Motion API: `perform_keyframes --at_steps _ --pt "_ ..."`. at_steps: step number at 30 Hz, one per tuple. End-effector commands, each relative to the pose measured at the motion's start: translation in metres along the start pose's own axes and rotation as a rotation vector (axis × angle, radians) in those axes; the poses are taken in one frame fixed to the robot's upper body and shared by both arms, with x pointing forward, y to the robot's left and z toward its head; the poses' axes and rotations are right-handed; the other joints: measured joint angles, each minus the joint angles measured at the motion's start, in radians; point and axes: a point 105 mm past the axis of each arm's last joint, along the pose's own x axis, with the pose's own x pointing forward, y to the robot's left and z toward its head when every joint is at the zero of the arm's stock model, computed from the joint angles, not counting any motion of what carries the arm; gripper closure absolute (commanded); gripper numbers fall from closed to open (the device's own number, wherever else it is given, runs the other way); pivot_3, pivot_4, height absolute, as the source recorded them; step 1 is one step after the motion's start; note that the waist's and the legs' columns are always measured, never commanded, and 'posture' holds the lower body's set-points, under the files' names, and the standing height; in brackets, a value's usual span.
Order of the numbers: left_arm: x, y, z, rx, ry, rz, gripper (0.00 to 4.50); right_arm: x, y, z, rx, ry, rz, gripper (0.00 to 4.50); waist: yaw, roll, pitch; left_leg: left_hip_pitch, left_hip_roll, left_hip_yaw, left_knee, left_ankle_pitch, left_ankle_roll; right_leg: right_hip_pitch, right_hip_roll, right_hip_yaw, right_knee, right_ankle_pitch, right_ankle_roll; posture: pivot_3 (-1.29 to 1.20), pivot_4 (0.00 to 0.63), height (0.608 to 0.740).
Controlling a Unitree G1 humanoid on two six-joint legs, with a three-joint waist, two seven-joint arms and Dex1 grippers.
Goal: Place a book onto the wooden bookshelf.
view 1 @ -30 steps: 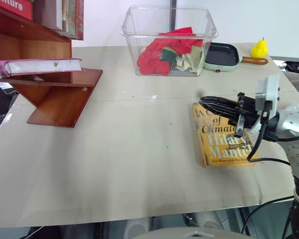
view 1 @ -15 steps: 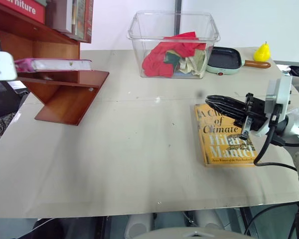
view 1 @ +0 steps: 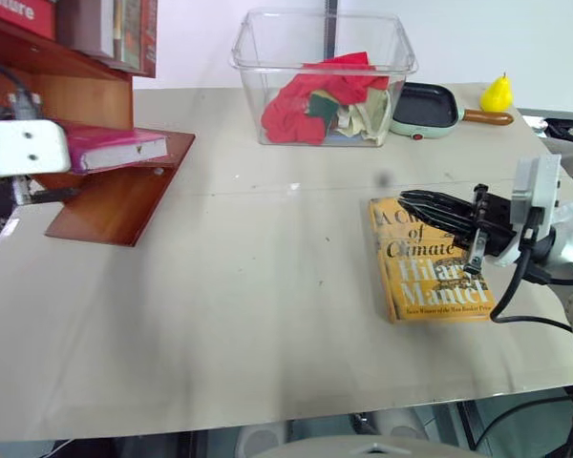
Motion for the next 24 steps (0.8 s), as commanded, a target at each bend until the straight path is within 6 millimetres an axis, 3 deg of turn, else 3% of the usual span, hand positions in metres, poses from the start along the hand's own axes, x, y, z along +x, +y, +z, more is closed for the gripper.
perform_keyframes --at_steps 1,5,7,11,14,18,20,24 --pt "-0.047 -0.007 0.063 -0.175 -0.345 -0.023 0.12 -0.003 -0.004 0.003 -0.025 -0.004 0.0 4.5 -0.003 -0.001 0.0 -0.007 0.001 -0.001 0.001 0.0 0.0 -0.006 0.0 -0.002 0.0 0.0 0.0 0.0 0.15 0.74" --pt "-0.053 -0.064 0.12 -0.426 -0.6 -0.337 0.12 0.001 -0.011 0.007 -0.03 -0.019 0.011 4.5 -0.005 0.0 0.001 -0.008 -0.001 -0.004 0.001 0.0 0.0 -0.006 -0.001 -0.003 0.0 -0.001 0.002 0.0 0.15 0.74" --pt "-0.042 -0.089 0.134 -0.488 -0.65 -0.442 0.12 0.003 -0.012 0.011 -0.035 -0.034 0.016 4.5 -0.005 0.001 0.001 -0.006 -0.002 -0.005 0.001 0.0 0.0 -0.005 -0.001 -0.003 0.0 -0.001 0.002 0.0 0.15 0.74" --pt "-0.003 -0.126 0.142 -0.578 -0.708 -0.475 0.12 0.007 -0.006 0.025 -0.032 -0.083 0.033 4.5 -0.006 0.002 0.002 0.002 -0.001 -0.006 0.001 0.0 0.0 0.002 0.001 -0.003 0.002 -0.001 0.002 0.0 0.15 0.74" --pt "0.038 -0.144 0.128 -0.681 -0.695 -0.371 0.12 0.015 0.004 0.032 -0.018 -0.117 0.051 4.5 -0.005 0.001 0.002 0.014 -0.001 -0.007 0.0 0.0 0.0 0.012 0.003 -0.002 0.002 -0.004 -0.001 0.0 0.15 0.74" --pt "0.075 -0.148 0.121 -0.74 -0.694 -0.218 0.12 0.024 0.015 0.037 -0.007 -0.136 0.058 4.5 -0.004 -0.004 0.0 0.015 -0.001 -0.006 0.001 0.001 -0.001 0.013 0.003 0.0 0.002 -0.002 -0.005 0.0 0.15 0.74" --pt "0.097 -0.145 0.124 -0.8 -0.721 -0.127 0.12 0.03 0.021 0.039 0.004 -0.151 0.055 4.5 0.008 0.003 -0.004 0.016 -0.003 -0.005 0.001 0.001 -0.001 0.014 0.002 0.0 0.001 -0.002 -0.005 0.0 0.15 0.74" --pt "0.121 -0.137 0.133 -0.857 -0.798 -0.009 0.12 0.034 0.027 0.035 0.023 -0.138 0.025 4.5 0.018 -0.002 -0.005 0.014 -0.003 -0.006 0.002 0.001 -0.001 0.015 0.002 0.001 0.0 0.001 -0.001 0.0 0.15 0.74"
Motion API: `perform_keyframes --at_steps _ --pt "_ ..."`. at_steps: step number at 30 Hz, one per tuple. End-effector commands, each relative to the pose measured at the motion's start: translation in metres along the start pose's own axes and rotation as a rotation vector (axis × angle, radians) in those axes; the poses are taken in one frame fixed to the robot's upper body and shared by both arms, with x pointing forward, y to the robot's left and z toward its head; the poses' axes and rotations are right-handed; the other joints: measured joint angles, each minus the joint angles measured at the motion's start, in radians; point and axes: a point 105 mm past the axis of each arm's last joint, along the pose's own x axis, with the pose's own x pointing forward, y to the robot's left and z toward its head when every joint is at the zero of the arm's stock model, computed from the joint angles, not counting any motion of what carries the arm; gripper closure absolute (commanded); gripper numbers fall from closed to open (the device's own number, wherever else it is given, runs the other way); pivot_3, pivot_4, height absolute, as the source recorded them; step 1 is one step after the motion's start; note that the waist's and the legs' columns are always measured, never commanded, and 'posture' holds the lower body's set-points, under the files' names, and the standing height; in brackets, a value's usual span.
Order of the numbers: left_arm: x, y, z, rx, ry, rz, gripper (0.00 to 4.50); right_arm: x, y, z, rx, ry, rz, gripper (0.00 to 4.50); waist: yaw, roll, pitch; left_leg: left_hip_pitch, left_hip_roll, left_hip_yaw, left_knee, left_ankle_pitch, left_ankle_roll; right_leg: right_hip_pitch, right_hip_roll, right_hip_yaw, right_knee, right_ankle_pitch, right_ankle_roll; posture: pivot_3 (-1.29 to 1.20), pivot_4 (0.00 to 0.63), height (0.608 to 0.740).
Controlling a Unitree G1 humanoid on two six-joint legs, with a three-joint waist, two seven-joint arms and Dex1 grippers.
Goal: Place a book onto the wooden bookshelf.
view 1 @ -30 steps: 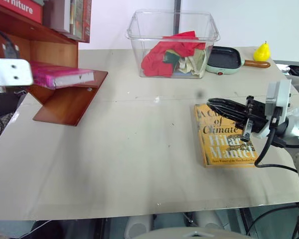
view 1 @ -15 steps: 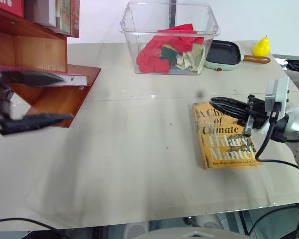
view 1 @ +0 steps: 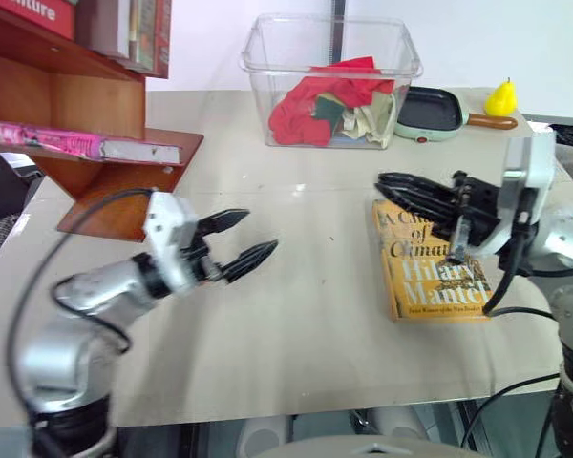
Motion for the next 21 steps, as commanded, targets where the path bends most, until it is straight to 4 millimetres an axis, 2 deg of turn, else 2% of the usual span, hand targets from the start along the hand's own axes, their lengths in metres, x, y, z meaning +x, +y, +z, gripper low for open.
perform_keyframes --at_steps 1,3,8,13,16,21 --pt "0.016 0.006 0.007 0.074 -0.093 0.055 0.12 0.0 0.004 0.004 -0.025 0.008 -0.037 4.5 0.001 0.0 0.0 0.0 0.0 0.0 0.0 0.0 0.0 0.0 0.0 0.0 0.0 0.0 0.0 0.0 0.15 0.74" --pt "0.023 0.006 0.005 0.08 -0.12 0.077 0.12 -0.003 0.005 0.0 -0.024 0.029 -0.061 4.5 0.001 0.0 0.0 -0.001 0.0 0.0 0.0 0.0 0.0 0.0 -0.001 0.0 -0.001 0.0 0.0 0.0 0.15 0.74" --pt "0.037 -0.008 0.005 0.013 -0.127 -0.029 0.12 -0.013 0.004 -0.007 -0.021 0.07 -0.128 4.5 0.0 0.0 0.0 -0.002 0.0 0.0 -0.001 0.0 0.0 -0.001 0.0 -0.001 -0.001 0.0 0.0 0.0 0.15 0.74" --pt "0.03 -0.015 -0.006 0.025 -0.059 -0.105 0.12 -0.032 0.001 -0.02 -0.011 0.145 -0.211 4.5 -0.003 0.0 0.0 -0.001 0.0 0.0 -0.001 0.0 0.0 -0.001 0.0 -0.001 -0.001 0.0 0.0 0.0 0.15 0.74" --pt "0.016 -0.015 -0.016 0.011 0.003 -0.138 0.12 -0.061 0.0 -0.038 0.006 0.267 -0.291 4.5 -0.002 0.0 0.0 -0.001 0.0 0.0 -0.001 0.0 0.0 -0.001 0.0 -0.001 -0.001 -0.002 -0.002 0.0 0.15 0.74" --pt "-0.016 -0.009 -0.031 -0.049 0.097 -0.156 0.12 -0.138 0.003 -0.067 0.035 0.52 -0.488 4.5 0.003 0.0 0.0 -0.002 0.0 0.0 -0.001 0.0 0.0 -0.001 -0.001 -0.001 -0.002 -0.003 -0.002 0.0 0.15 0.74"
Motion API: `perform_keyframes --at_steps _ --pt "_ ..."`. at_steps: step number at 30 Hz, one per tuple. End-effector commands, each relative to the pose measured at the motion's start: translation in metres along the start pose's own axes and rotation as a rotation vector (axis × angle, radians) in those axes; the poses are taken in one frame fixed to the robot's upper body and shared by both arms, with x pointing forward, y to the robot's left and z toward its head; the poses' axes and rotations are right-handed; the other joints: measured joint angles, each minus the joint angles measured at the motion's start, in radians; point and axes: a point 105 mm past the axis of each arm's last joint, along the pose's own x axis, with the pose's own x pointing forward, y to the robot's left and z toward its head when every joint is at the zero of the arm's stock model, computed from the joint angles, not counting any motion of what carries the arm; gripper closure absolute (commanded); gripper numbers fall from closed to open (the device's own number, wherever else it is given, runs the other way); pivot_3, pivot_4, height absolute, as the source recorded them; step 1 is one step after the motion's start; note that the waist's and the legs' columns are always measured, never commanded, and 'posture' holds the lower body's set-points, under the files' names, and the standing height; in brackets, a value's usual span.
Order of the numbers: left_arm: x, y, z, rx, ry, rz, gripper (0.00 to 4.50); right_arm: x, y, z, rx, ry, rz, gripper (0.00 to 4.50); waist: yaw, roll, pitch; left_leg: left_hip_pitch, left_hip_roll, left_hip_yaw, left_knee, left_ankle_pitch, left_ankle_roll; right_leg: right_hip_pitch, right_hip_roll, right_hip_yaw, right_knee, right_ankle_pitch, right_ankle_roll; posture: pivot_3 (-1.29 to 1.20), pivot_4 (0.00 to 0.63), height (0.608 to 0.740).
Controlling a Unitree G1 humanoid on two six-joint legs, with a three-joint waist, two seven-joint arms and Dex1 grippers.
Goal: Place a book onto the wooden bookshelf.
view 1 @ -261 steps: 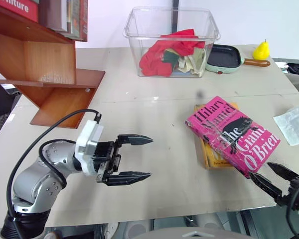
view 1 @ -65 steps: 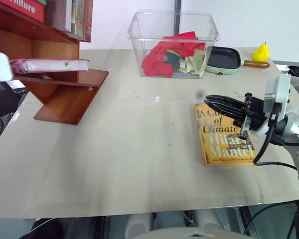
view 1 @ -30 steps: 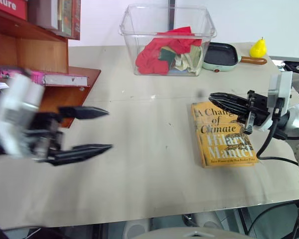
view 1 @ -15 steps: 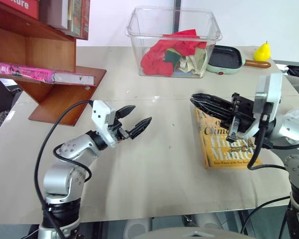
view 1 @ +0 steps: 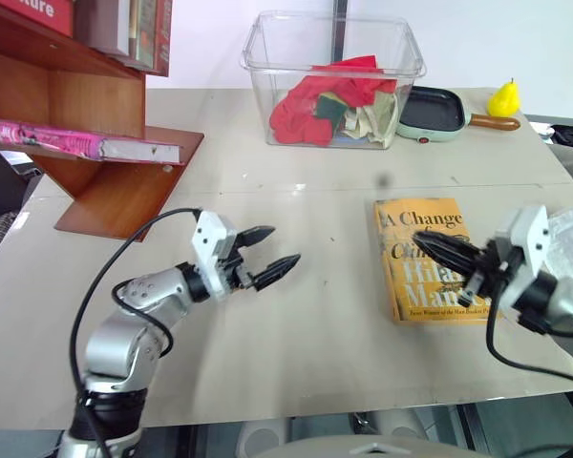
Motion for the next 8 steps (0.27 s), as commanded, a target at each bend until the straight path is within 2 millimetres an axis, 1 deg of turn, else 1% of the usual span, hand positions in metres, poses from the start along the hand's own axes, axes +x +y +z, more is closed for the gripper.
perform_keyframes --at_steps 1,5,6,8 --pt "-0.019 0.0 0.0 -0.003 0.02 -0.017 0.12 -0.034 -0.017 -0.01 -0.061 0.069 -0.119 4.5 -0.002 0.0 0.0 0.0 0.0 0.0 0.0 0.0 0.0 0.0 0.0 0.0 0.0 -0.001 0.002 0.0 0.15 0.74" --pt "-0.042 0.002 -0.017 -0.038 0.098 0.004 0.12 -0.076 -0.028 -0.039 -0.025 0.194 -0.237 4.5 -0.008 0.001 -0.001 0.003 0.001 0.001 0.0 0.0 0.0 0.0 0.0 0.001 0.0 -0.003 0.004 0.0 0.15 0.74" --pt "-0.046 0.003 -0.019 -0.043 0.108 0.009 0.12 -0.082 -0.029 -0.044 -0.025 0.222 -0.25 4.5 -0.009 0.001 -0.001 0.003 0.001 0.002 0.0 0.0 0.0 0.0 0.0 0.002 0.0 -0.002 0.004 0.0 0.15 0.74" --pt "-0.049 0.003 -0.022 -0.054 0.131 -0.002 0.12 -0.088 -0.031 -0.05 -0.02 0.241 -0.268 4.5 -0.008 0.0 -0.001 0.004 0.001 0.002 0.0 0.0 0.0 0.0 0.0 0.002 0.0 -0.002 0.003 0.0 0.15 0.74"
